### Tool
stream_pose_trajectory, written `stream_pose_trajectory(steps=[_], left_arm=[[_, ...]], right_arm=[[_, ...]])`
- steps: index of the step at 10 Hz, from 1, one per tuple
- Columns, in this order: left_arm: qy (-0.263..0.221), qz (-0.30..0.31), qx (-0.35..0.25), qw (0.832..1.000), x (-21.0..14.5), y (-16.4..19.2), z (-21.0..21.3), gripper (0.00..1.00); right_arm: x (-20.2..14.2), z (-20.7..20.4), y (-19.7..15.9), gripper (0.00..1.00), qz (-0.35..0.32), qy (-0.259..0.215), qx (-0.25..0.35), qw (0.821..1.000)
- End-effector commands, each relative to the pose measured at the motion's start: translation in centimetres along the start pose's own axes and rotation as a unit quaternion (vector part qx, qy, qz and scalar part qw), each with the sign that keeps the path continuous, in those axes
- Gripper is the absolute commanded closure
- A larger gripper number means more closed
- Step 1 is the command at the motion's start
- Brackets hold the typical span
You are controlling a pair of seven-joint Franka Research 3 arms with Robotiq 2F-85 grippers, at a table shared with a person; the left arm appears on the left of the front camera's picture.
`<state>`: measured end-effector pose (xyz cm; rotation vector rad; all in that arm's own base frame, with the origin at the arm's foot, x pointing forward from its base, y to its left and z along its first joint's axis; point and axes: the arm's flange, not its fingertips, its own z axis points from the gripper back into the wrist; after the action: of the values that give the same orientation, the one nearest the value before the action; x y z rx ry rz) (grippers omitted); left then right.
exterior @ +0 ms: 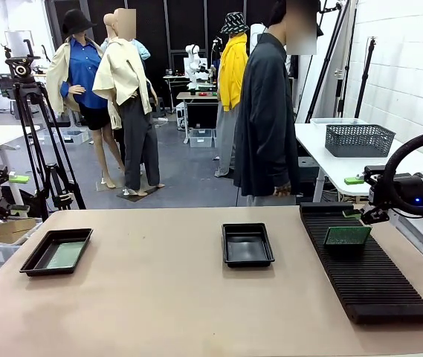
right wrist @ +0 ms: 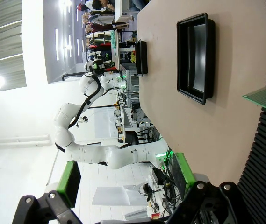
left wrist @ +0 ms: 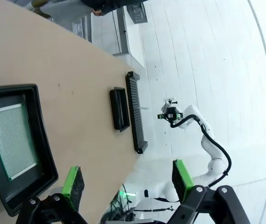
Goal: Inspect and transfer BCBs to ESD trays.
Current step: Pick up the Blank PCB from the PCB Rack and place it in the right ESD tray.
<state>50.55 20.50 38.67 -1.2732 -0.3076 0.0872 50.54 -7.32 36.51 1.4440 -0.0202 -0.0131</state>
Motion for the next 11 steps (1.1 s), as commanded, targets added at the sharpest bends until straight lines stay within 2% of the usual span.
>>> stream_pose_trajectory(steps=[1,2,3,4,11], left_arm=[[0.054,0.011,-0.012,0.998,0.64,-0.04,-0.05,0.0],[0.078,0.014,-0.009,0.997,0.57,0.11,-0.32,0.0],[0.092,0.01,-0.036,0.995,0.5,-0.16,-0.17,0.0],[0.043,0.009,-0.015,0.999,-0.27,0.55,-0.92,0.0],[0.043,0.009,-0.015,0.999,-0.27,0.55,-0.92,0.0]], right_arm=[[-0.55,-0.18,-0.01,0.0,0.007,0.002,-0.001,1.0],[-0.55,-0.18,-0.01,0.0,0.007,0.002,-0.001,1.0],[-0.55,-0.18,-0.01,0.0,0.007,0.002,-0.001,1.0],[-0.55,-0.18,-0.01,0.0,0.007,0.002,-0.001,1.0],[0.0,-0.01,0.0,0.0,0.0,0.0,0.0,1.0]])
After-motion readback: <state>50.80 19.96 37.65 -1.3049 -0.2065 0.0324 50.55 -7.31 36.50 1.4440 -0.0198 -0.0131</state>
